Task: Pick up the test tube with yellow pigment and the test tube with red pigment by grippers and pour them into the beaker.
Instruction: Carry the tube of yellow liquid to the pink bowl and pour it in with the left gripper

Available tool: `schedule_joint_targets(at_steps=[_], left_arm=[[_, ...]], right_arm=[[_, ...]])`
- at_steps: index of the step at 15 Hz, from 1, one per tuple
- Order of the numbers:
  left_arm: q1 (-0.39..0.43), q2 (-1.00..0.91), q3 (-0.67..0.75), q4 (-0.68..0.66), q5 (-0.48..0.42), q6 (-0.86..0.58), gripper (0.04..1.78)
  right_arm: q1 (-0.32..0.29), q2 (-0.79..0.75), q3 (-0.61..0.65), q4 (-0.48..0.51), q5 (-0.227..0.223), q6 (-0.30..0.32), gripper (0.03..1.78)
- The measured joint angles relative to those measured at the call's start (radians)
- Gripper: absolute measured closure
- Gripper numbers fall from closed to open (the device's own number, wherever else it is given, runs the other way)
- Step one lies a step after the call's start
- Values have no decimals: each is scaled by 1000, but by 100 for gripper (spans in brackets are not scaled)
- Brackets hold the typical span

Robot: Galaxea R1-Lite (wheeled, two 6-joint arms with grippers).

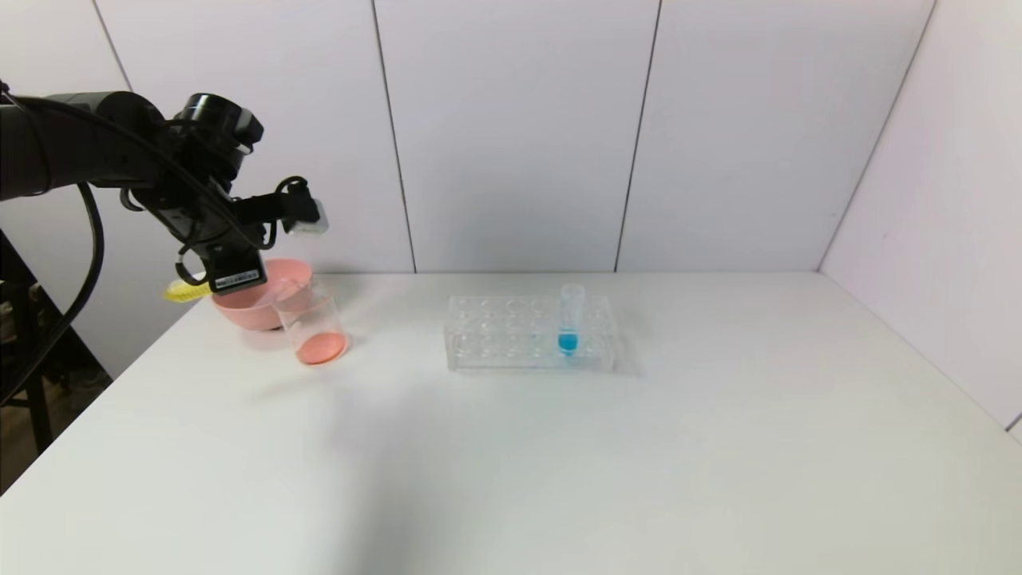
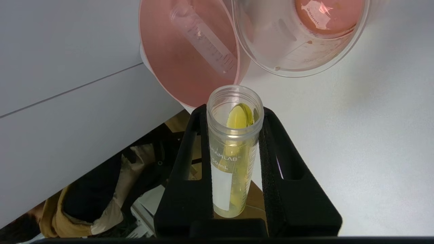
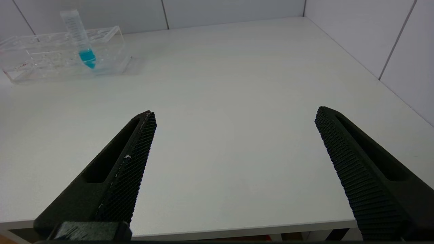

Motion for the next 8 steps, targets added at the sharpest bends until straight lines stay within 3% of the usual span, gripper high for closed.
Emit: schedule_joint_targets(at_steps=[8], left_arm=[[-59, 13, 0, 53, 165, 24, 140]], right_arm=[[0, 0, 0, 0, 0, 0, 10]])
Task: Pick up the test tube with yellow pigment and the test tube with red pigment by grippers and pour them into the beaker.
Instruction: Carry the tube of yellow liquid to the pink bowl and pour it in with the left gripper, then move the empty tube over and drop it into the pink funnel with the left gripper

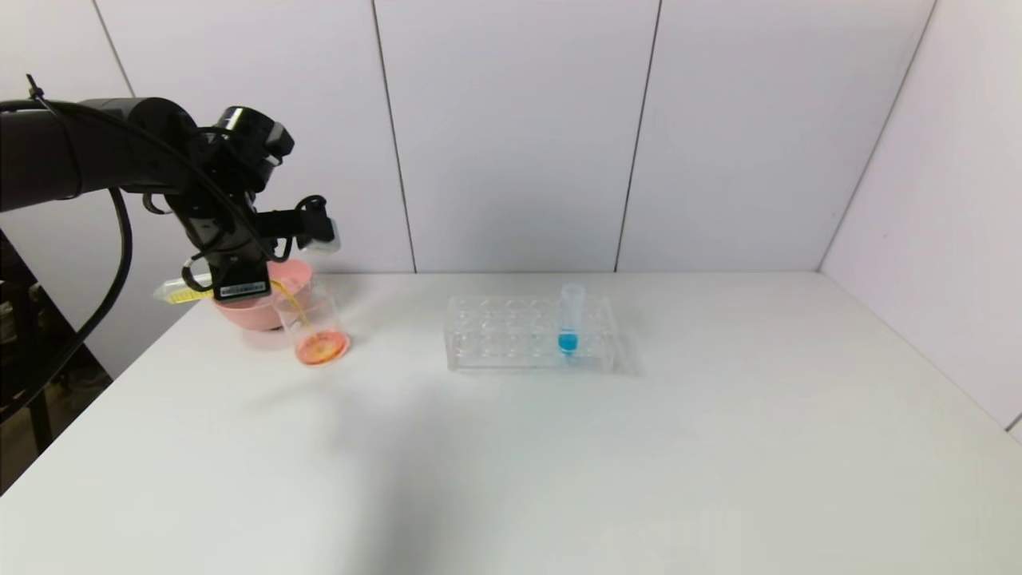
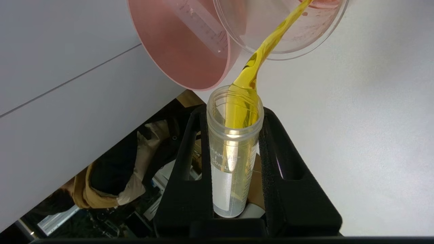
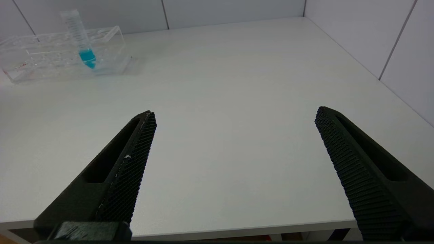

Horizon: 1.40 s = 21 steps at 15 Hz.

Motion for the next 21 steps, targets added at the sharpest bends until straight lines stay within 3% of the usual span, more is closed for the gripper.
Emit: schedule_joint_targets(at_steps=[14, 21], left_arm=[[-92, 29, -9, 40, 194, 22, 140], [-108, 15, -12, 39, 189, 6, 140]], right_arm=[[0, 0, 0, 0, 0, 0, 10], [0, 0, 0, 0, 0, 0, 10]])
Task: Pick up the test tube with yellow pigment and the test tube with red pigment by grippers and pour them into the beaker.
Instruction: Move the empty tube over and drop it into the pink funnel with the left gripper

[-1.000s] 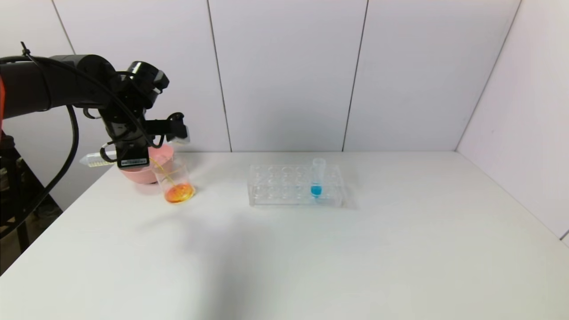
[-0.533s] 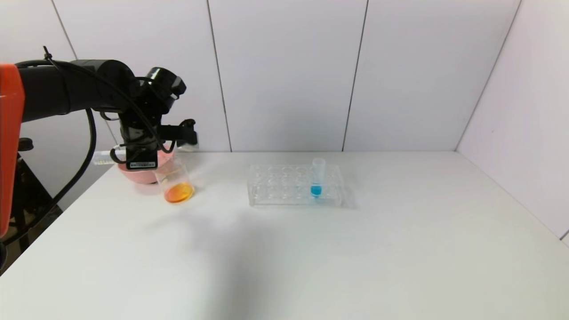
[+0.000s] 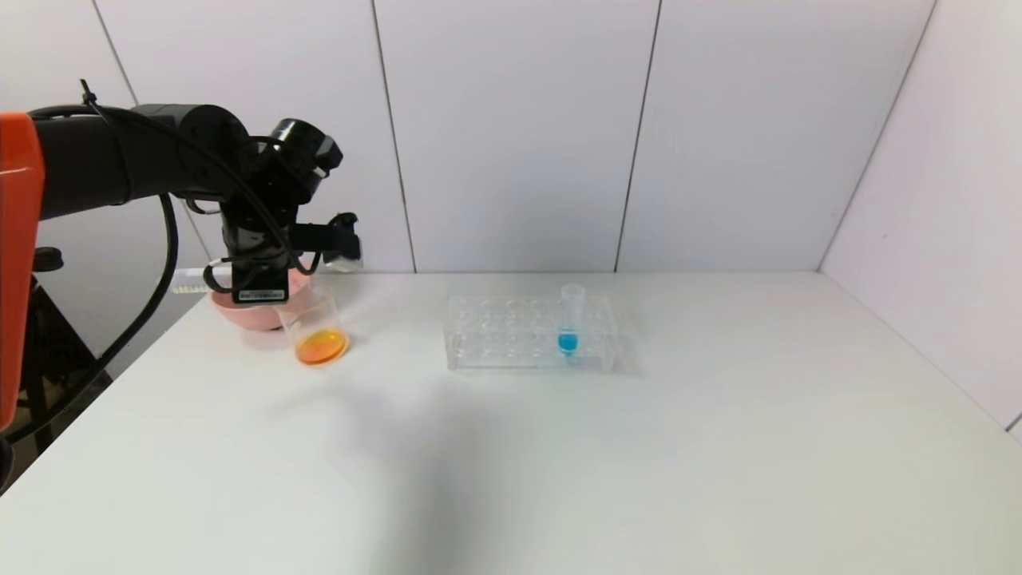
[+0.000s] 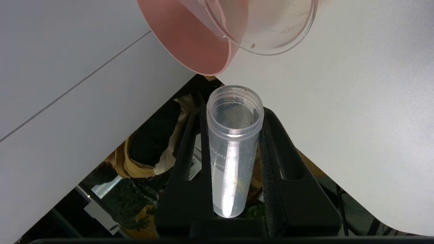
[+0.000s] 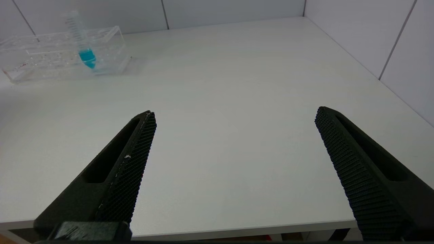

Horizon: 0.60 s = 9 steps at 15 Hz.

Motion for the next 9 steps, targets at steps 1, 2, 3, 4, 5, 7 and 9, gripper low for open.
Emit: schedule_joint_targets(at_steps=[1, 2, 3, 4, 5, 7, 9], left_arm=[[0, -9, 0, -6, -9, -9, 140], [3, -20, 0, -11, -35, -22, 140], [10, -28, 0, -23, -75, -43, 140], [21, -38, 0, -41, -126, -79, 140], [36, -48, 0, -70, -180, -128, 140], [63, -62, 4, -140, -251, -239, 140], [86, -75, 11, -184, -301, -381, 140]], right_arm=[[0, 0, 0, 0, 0, 0, 10], [0, 0, 0, 0, 0, 0, 10], [0, 0, 0, 0, 0, 0, 10], [0, 0, 0, 0, 0, 0, 10], [0, 0, 0, 0, 0, 0, 10], [0, 0, 0, 0, 0, 0, 10], [0, 0, 0, 0, 0, 0, 10]])
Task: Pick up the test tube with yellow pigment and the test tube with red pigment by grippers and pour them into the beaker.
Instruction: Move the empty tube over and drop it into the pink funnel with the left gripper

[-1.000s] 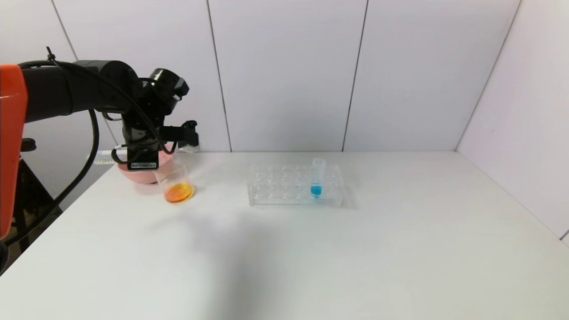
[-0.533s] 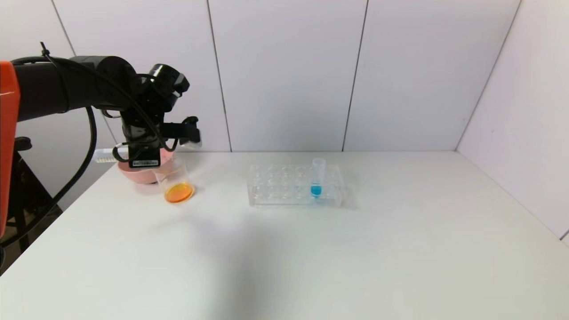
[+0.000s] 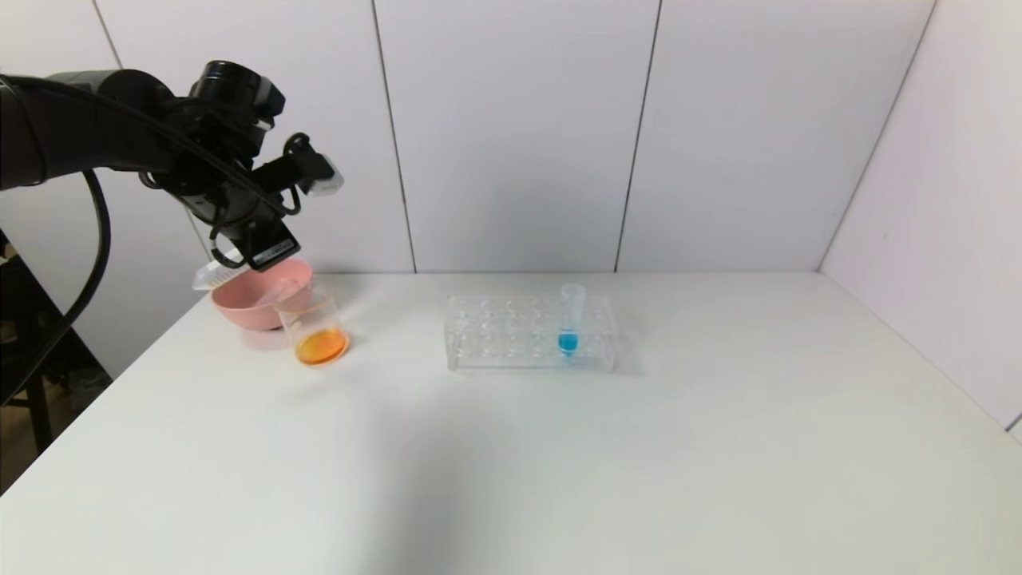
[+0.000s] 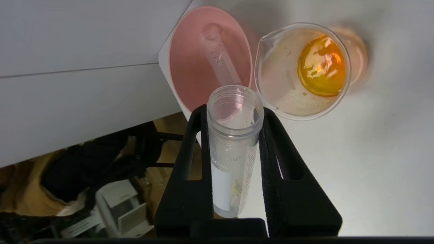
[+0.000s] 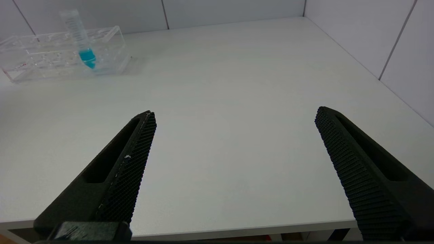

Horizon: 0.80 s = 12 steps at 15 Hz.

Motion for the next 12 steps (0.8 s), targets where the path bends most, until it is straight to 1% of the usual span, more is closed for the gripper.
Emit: schedule_joint_targets(at_steps=[1, 2, 4, 5, 7, 9, 12], left_arm=[[7, -5, 1, -26, -10, -74, 140], [13, -10, 5, -84, -13, -159, 140], [18, -22, 47, -233, -13, -332, 140], [19, -34, 94, -318, -9, -419, 140], [22, -69, 214, -483, 9, -545, 140], [21, -110, 371, -669, 46, -642, 140], [22, -166, 656, -980, 89, -744, 140]], right_arm=[[0, 0, 0, 0, 0, 0, 10], [0, 0, 0, 0, 0, 0, 10], [0, 0, 0, 0, 0, 0, 10], [0, 0, 0, 0, 0, 0, 10], [0, 0, 0, 0, 0, 0, 10], [0, 0, 0, 0, 0, 0, 10], [0, 0, 0, 0, 0, -1, 10]])
